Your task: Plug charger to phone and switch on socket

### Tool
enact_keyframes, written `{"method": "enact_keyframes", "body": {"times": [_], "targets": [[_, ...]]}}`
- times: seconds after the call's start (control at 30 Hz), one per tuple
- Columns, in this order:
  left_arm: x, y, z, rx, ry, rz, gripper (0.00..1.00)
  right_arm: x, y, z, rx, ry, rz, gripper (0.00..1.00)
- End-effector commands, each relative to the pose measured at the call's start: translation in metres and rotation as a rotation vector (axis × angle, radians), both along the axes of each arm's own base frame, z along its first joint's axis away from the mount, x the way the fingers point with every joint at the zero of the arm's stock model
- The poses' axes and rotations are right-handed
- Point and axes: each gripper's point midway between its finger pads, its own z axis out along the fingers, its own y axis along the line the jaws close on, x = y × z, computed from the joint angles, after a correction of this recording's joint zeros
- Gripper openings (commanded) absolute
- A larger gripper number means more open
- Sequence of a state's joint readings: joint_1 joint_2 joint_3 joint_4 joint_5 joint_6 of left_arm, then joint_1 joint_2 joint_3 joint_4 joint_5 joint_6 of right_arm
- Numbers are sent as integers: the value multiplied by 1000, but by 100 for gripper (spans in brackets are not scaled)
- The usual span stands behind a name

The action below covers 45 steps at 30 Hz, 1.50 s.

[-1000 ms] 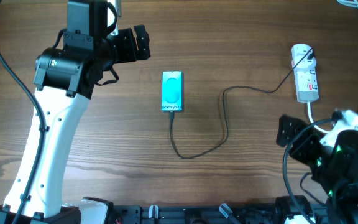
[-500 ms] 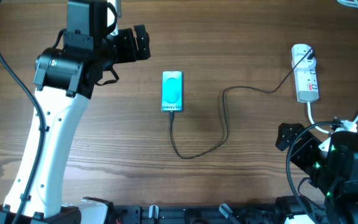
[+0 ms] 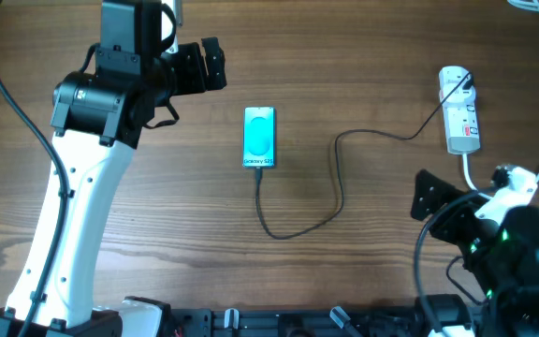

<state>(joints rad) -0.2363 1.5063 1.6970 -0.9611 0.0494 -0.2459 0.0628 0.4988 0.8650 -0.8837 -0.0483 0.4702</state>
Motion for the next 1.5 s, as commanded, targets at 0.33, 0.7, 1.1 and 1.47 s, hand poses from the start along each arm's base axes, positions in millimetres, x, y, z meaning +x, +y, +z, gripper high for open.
{"method": "enact_keyframes", "body": {"times": [0.33,0.7,1.1,1.47], "targets": [[1,2,-4,5,7,9,100,19,22,-31,-239,-521,204,100],[1,2,-4,5,7,9,100,29,21,-54,-330,-634,204,100],[1,2,-4,5,7,9,100,37,3,-78,-362,-594,114,100],[1,2,-4,5,7,9,100,39,-17,-87,-416,-540,42,100]]}}
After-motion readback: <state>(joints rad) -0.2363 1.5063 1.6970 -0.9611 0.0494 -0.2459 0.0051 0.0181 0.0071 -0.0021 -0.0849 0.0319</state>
